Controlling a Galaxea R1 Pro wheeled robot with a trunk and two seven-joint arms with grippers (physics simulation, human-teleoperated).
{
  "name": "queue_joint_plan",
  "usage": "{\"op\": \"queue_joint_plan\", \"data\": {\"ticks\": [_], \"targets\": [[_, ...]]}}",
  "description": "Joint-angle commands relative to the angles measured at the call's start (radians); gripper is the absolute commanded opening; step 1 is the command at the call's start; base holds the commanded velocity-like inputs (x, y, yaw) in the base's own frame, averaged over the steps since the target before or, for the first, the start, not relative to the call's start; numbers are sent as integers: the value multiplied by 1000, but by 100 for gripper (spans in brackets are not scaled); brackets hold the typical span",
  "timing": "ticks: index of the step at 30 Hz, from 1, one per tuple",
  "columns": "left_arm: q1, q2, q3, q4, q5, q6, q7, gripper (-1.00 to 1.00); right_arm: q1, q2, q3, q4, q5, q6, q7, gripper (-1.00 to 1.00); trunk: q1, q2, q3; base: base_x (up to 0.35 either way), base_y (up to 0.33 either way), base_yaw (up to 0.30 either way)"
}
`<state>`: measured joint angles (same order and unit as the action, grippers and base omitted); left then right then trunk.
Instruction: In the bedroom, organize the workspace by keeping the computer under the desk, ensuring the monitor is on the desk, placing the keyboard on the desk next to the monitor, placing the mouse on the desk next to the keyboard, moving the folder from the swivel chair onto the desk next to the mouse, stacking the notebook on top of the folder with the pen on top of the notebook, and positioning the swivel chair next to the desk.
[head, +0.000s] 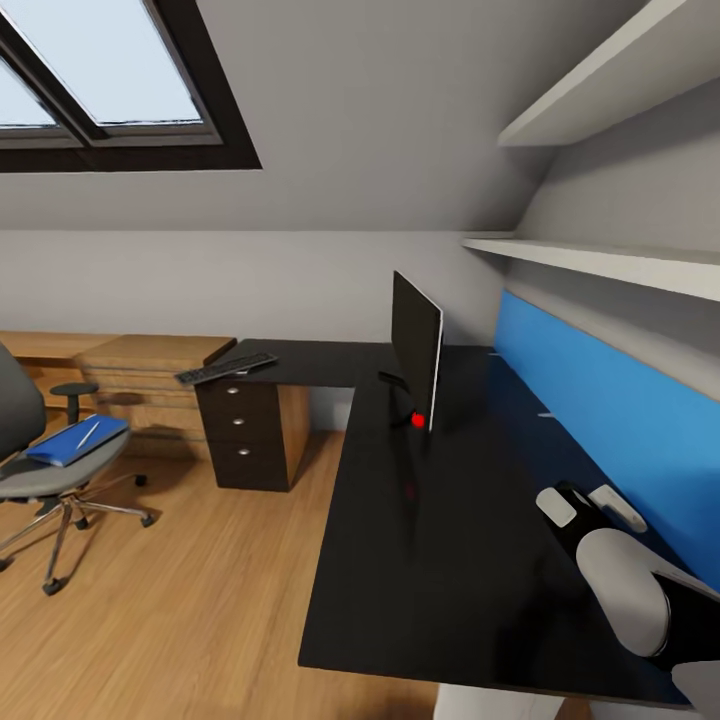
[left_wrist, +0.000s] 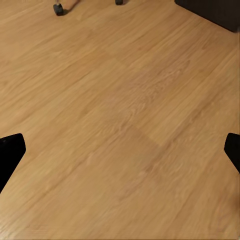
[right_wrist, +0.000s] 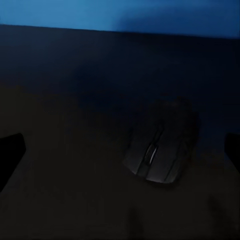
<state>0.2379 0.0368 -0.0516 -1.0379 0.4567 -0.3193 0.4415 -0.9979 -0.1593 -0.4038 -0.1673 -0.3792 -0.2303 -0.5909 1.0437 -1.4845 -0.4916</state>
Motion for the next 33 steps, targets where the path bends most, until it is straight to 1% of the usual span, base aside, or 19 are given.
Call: {"op": "queue_joint_plan", "data": {"ticks": [1, 6, 19, 28, 33], "targets": [[0, 2, -5, 0, 9, -6, 5, 100, -1, 0, 5, 0, -11, -5, -1, 100, 0, 0, -1, 211, 0, 0], [0, 2, -9, 18, 8, -6, 5, 100, 0, -1, 5, 0, -11, -6, -1, 100, 0, 0, -1, 83, 0, 0], [0, 2, -8, 21, 7, -6, 6, 100, -1, -2, 5, 0, -11, -6, -1, 100, 0, 0, -1, 4, -1, 0], [0, 2, -8, 21, 5, -7, 3, 100, -1, -3, 9, 0, -6, -6, 0, 100, 0, 0, -1, 129, -135, 0], [0, 2, -8, 20, 6, -7, 3, 100, -1, -6, 10, 0, -4, -6, -1, 100, 0, 0, -1, 60, -61, 0]]}}
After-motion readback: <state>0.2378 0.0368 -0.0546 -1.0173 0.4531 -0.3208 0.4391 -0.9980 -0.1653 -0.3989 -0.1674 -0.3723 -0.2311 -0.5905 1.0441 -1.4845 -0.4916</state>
